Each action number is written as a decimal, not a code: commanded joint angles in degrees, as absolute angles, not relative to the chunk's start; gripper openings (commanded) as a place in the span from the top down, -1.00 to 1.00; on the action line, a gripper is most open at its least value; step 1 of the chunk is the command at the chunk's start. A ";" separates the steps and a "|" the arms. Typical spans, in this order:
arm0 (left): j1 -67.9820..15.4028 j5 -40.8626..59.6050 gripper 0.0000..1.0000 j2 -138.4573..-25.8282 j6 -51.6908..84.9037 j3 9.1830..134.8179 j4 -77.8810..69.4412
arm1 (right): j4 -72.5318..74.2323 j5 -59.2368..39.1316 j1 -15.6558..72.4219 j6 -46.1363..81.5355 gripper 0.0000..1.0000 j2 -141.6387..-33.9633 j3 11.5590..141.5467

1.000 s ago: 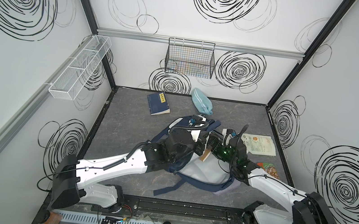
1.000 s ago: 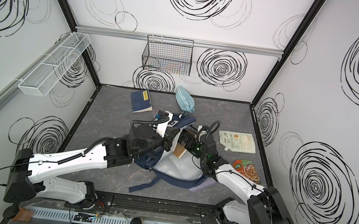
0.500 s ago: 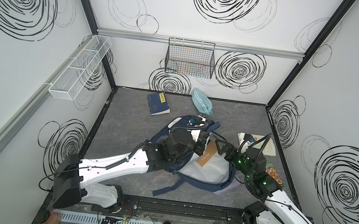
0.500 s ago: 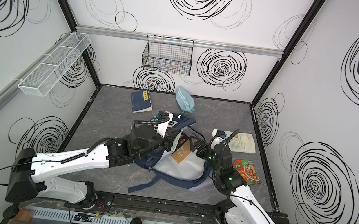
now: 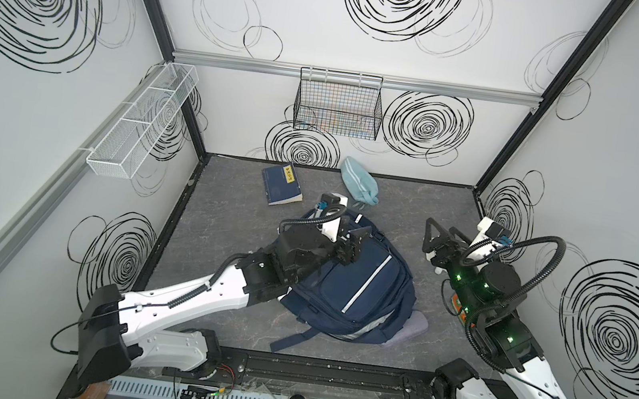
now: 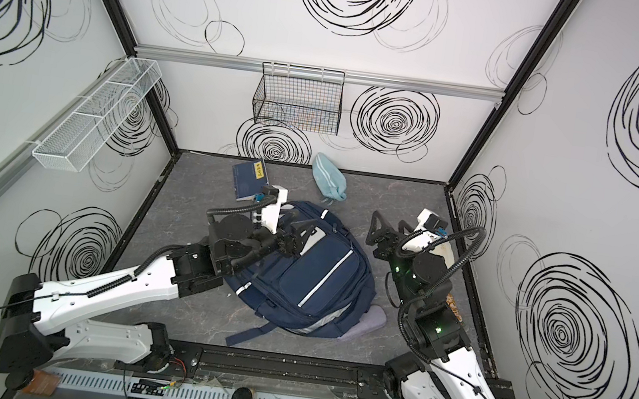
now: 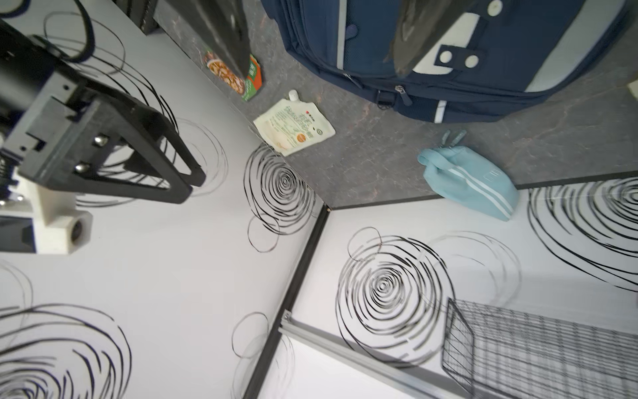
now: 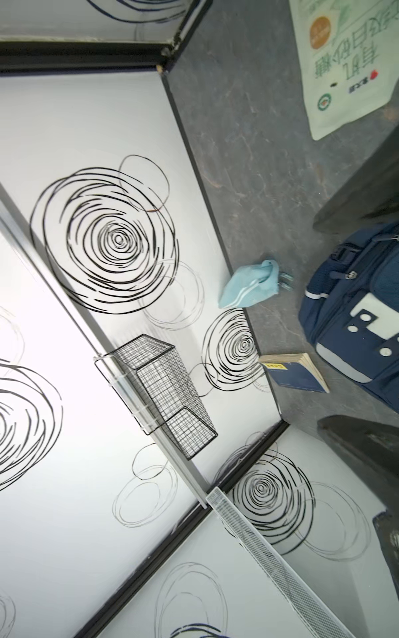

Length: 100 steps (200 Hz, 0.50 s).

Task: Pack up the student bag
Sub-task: 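Release the backpack edge and raise both grippers away from the bag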

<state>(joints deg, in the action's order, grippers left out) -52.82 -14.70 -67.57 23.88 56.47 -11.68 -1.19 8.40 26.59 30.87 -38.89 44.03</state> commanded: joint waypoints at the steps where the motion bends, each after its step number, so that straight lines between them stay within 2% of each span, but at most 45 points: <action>1: -46.74 -15.37 -0.38 -65.20 25.01 56.16 -12.36 | 4.27 7.43 26.48 26.82 -0.71 -46.06 48.93; 44: -31.65 -11.10 -0.38 -65.36 28.66 56.22 -9.78 | 13.45 -3.10 27.50 28.99 -0.65 -63.13 57.26; 100: -13.43 -3.12 -0.38 -74.26 33.77 58.26 -9.27 | 18.84 -8.40 30.45 27.79 -0.63 -84.14 68.33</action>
